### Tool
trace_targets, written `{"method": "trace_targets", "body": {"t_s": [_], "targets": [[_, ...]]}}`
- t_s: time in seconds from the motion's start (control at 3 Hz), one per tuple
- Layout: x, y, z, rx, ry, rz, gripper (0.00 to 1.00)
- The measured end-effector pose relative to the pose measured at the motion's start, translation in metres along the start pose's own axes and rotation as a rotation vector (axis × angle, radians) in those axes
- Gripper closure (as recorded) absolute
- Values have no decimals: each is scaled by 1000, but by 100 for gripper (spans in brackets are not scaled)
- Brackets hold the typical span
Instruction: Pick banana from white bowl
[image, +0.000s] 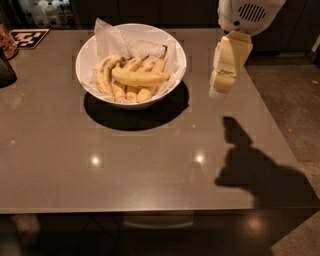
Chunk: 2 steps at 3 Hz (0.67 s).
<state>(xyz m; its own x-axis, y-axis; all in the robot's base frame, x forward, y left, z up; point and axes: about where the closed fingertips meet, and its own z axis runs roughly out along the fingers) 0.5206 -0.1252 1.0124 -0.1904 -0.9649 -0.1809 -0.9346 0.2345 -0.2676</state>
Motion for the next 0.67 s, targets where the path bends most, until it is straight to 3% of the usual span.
{"method": "trace_targets", "body": {"t_s": [0.33, 0.67], "targets": [[-2, -5, 10, -4, -20, 27, 0], [-33, -21, 36, -46, -36, 38, 0]]}}
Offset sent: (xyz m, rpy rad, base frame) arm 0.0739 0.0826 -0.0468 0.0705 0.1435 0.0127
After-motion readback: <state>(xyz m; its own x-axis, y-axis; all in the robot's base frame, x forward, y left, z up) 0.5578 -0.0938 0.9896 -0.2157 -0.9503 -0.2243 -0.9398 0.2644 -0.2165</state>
